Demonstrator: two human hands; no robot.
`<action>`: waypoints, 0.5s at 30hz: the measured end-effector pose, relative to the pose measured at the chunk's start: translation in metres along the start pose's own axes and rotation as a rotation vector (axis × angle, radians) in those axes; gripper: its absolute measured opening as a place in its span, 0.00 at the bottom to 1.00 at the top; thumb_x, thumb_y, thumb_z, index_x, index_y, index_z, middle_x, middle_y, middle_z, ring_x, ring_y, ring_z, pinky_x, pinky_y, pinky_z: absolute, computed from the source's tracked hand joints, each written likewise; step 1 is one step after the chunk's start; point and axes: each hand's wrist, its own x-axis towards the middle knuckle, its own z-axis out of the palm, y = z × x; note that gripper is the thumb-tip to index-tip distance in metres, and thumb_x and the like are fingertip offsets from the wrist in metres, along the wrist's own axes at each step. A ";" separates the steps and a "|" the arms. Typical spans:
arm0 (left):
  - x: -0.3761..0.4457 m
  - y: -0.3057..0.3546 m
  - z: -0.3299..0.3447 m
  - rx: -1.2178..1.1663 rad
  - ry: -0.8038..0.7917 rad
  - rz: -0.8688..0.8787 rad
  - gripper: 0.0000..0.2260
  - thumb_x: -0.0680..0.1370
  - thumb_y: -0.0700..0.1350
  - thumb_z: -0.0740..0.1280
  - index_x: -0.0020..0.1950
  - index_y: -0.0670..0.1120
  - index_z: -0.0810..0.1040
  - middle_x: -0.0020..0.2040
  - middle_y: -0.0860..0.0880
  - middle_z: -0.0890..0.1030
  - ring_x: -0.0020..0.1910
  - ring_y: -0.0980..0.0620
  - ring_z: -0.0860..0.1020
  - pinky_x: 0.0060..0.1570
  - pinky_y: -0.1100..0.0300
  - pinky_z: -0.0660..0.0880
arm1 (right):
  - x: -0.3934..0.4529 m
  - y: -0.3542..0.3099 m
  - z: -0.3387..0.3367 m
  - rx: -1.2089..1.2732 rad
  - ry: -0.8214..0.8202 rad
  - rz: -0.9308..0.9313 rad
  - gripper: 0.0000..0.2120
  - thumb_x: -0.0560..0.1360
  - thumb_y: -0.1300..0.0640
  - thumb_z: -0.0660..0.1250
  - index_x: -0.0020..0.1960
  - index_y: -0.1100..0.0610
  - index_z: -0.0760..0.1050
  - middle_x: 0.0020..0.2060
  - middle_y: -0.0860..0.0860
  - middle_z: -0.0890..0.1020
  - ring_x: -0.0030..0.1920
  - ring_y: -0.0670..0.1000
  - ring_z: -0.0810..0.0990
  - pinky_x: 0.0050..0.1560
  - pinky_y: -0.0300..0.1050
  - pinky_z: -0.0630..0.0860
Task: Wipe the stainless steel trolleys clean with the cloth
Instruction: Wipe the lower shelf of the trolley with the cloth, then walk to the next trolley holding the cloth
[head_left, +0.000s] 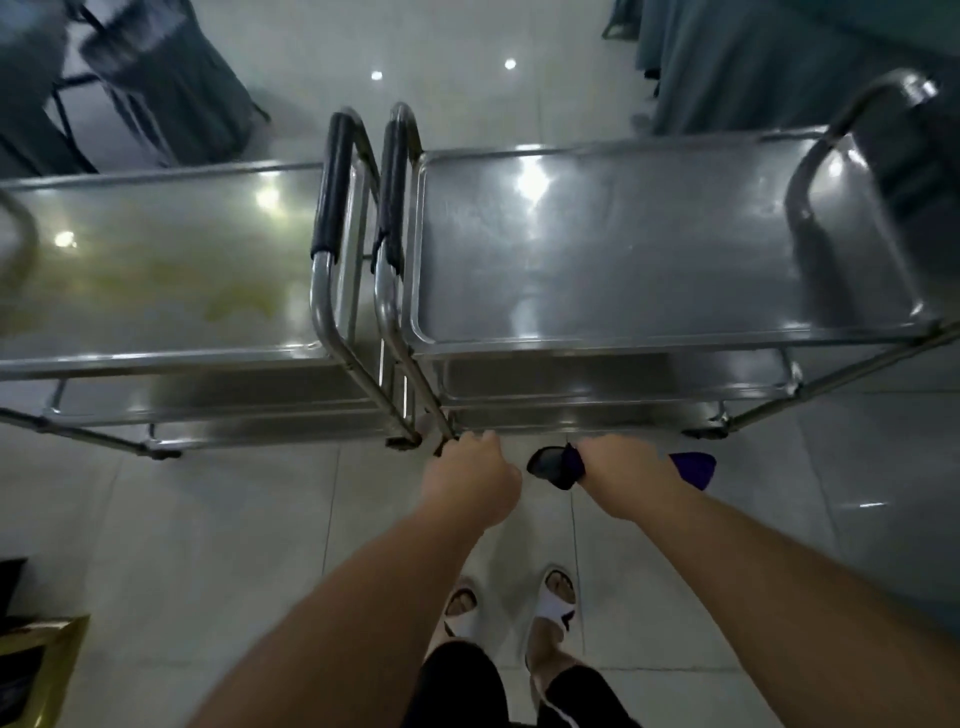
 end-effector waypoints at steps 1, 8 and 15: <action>-0.010 0.006 -0.009 0.011 0.018 0.018 0.23 0.84 0.55 0.56 0.78 0.47 0.67 0.72 0.44 0.72 0.70 0.41 0.72 0.62 0.45 0.70 | -0.015 0.001 -0.012 0.004 0.024 0.015 0.15 0.82 0.59 0.63 0.68 0.57 0.74 0.60 0.55 0.81 0.57 0.55 0.82 0.56 0.48 0.79; -0.060 0.032 -0.062 0.070 0.111 0.203 0.21 0.84 0.55 0.58 0.73 0.46 0.70 0.68 0.43 0.75 0.67 0.40 0.74 0.63 0.43 0.72 | -0.106 0.013 -0.060 0.113 0.152 0.214 0.17 0.83 0.54 0.66 0.68 0.58 0.65 0.56 0.55 0.80 0.52 0.57 0.81 0.50 0.52 0.79; -0.089 0.063 -0.072 0.198 0.124 0.379 0.21 0.83 0.54 0.61 0.74 0.47 0.69 0.69 0.43 0.75 0.67 0.40 0.74 0.64 0.42 0.71 | -0.178 0.015 -0.052 0.357 0.159 0.359 0.09 0.83 0.53 0.63 0.60 0.56 0.73 0.54 0.57 0.79 0.55 0.58 0.81 0.52 0.47 0.76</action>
